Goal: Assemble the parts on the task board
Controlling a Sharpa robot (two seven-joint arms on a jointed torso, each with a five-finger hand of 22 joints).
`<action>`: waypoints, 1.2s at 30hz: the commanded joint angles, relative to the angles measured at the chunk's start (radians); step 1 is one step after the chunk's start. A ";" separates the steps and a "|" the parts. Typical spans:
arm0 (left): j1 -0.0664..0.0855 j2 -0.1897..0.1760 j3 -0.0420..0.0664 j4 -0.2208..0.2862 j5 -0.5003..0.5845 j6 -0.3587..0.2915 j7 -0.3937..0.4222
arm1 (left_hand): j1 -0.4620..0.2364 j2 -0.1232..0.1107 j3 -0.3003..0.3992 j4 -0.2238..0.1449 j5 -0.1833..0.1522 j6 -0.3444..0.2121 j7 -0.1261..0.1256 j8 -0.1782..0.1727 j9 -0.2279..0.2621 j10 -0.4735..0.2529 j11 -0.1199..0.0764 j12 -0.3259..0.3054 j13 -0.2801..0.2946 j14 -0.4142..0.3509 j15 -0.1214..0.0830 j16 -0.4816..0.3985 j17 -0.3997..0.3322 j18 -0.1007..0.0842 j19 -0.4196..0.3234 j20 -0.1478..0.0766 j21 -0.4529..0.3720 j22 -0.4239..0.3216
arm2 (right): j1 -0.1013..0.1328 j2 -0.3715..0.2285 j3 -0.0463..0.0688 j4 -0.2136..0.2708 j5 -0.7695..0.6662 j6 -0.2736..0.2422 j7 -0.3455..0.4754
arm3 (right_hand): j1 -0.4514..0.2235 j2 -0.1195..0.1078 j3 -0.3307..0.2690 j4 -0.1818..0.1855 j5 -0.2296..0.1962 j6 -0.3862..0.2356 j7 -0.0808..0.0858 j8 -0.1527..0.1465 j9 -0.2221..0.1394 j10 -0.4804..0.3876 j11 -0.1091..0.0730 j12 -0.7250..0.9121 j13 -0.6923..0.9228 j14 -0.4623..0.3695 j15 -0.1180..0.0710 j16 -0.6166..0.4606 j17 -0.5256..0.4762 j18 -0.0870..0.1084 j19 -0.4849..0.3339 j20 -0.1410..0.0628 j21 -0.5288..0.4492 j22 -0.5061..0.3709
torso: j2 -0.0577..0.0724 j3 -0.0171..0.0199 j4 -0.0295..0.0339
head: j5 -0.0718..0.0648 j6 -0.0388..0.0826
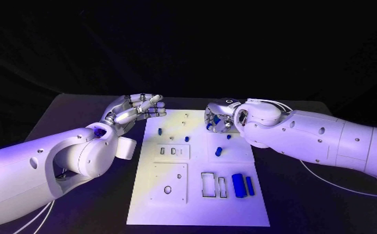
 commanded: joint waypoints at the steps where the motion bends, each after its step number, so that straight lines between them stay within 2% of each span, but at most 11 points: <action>1: 0.002 0.001 0.001 0.001 0.004 0.020 -0.004 | -0.007 0.006 -0.006 0.002 0.005 -0.005 0.011 -0.004 0.002 0.004 0.002 -0.005 0.001 0.002 0.002 -0.005 0.001 0.012 0.009 0.001 -0.005 -0.001 | -0.003 0.003 -0.001 -0.003 -0.016 0.021 -0.010 | 0.003 0.007 0.008 0.001 0.001 0.009 -0.001 0.005 0.002 0.010 0.000 -0.005 -0.001 0.050 -0.002 0.005 0.002 -0.010 -0.001 -0.001 0.009 0.005 | 0.003 -0.0003 0.0010 | 0.000 -0.002; 9: 0.002 0.002 0.001 0.000 0.006 0.027 -0.012 | -0.005 0.007 -0.008 0.002 0.009 -0.010 0.013 -0.007 0.001 0.004 0.003 -0.007 0.001 0.001 0.003 -0.006 0.002 0.012 0.009 0.002 -0.006 -0.002 | -0.009 0.010 -0.001 -0.013 -0.028 0.012 -0.021 | 0.003 -0.008 0.015 -0.003 -0.007 0.006 -0.001 0.006 0.008 0.012 0.000 -0.009 -0.003 0.050 -0.002 0.008 0.002 -0.010 -0.003 -0.002 0.014 0.011 | 0.006 -0.0007 0.0012 | 0.000 -0.003; 15: 0.002 0.004 0.001 -0.002 0.006 0.033 -0.017 | -0.005 0.007 -0.010 0.002 0.009 -0.012 0.014 -0.008 0.001 0.003 0.004 -0.009 0.000 0.000 0.003 -0.007 0.002 0.012 0.009 0.002 -0.007 -0.003 | -0.011 0.010 -0.001 -0.013 -0.037 -0.016 -0.028 | 0.013 -0.007 0.030 -0.007 -0.006 0.013 -0.003 0.013 0.017 0.024 -0.003 -0.007 -0.002 0.051 -0.004 0.014 0.008 -0.011 -0.002 -0.003 0.025 0.025 | 0.007 -0.0011 0.0011 | 0.000 -0.004; 23: 0.002 0.005 0.001 -0.005 0.006 0.036 -0.020 | -0.005 0.007 -0.010 0.002 0.010 -0.013 0.014 -0.008 0.001 0.003 0.004 -0.010 0.000 0.000 0.004 -0.008 0.002 0.012 0.009 0.002 -0.007 -0.003 | -0.012 0.004 -0.001 0.006 -0.048 -0.127 -0.038 | 0.034 0.001 0.063 -0.019 -0.008 0.035 -0.013 0.034 0.046 0.074 -0.017 0.007 0.008 0.053 -0.017 0.027 0.021 -0.014 0.001 -0.012 0.053 0.061 | 0.007 -0.0012 0.0020 | -0.002 -0.001; 26: 0.002 0.005 0.001 -0.007 0.006 0.037 -0.020 | -0.005 0.008 -0.011 0.003 0.010 -0.014 0.014 -0.008 0.001 0.002 0.005 -0.011 0.000 -0.001 0.004 -0.009 0.002 0.012 0.008 0.002 -0.008 -0.004 | -0.012 0.002 0.000 0.016 -0.051 -0.175 -0.050 | 0.036 0.002 0.068 -0.020 -0.008 0.037 -0.014 0.037 0.051 0.079 -0.019 0.007 0.010 0.054 -0.018 0.029 0.023 -0.015 0.002 -0.014 0.058 0.068 | 0.007 -0.0014 0.0020 | 0.002 -0.001; 32: 0.002 0.005 0.001 -0.010 0.007 0.035 -0.020 | -0.005 0.009 -0.011 0.003 0.011 -0.014 0.014 -0.008 0.001 0.002 0.005 -0.011 0.000 -0.002 0.004 -0.009 0.003 0.012 0.008 0.002 -0.008 -0.004 | -0.011 0.011 0.002 0.023 -0.057 -0.260 -0.077 | 0.038 0.001 0.072 -0.022 -0.007 0.038 -0.015 0.038 0.054 0.081 -0.020 0.006 0.011 0.054 -0.019 0.031 0.023 -0.016 0.002 -0.015 0.061 0.072 | 0.007 0.0012 0.0037 | 0.007 0.002; 35: 0.002 0.006 0.001 -0.010 0.007 0.035 -0.019 | -0.005 0.009 -0.011 0.003 0.011 -0.014 0.014 -0.008 0.001 0.002 0.005 -0.011 0.000 -0.002 0.004 -0.009 0.003 0.012 0.008 0.002 -0.008 -0.004 | -0.010 0.025 0.003 0.017 -0.058 -0.277 -0.084 | 0.037 0.000 0.073 -0.023 -0.007 0.038 -0.015 0.039 0.055 0.081 -0.020 0.006 0.011 0.054 -0.019 0.031 0.024 -0.016 0.003 -0.015 0.063 0.074 | 0.008 -0.0024 0.0047 | 0.009 0.004; 36: 0.002 0.006 0.001 -0.010 0.007 0.035 -0.019 | -0.005 0.009 -0.011 0.003 0.011 -0.014 0.014 -0.008 0.001 0.002 0.005 -0.011 0.000 -0.002 0.004 -0.009 0.003 0.012 0.008 0.002 -0.008 -0.004 | -0.010 0.029 0.003 0.015 -0.057 -0.280 -0.085 | 0.037 0.000 0.073 -0.023 -0.007 0.038 -0.015 0.039 0.055 0.081 -0.020 0.006 0.011 0.054 -0.019 0.031 0.024 -0.016 0.003 -0.015 0.063 0.074 | 0.008 -0.0024 0.0048 | 0.009 0.004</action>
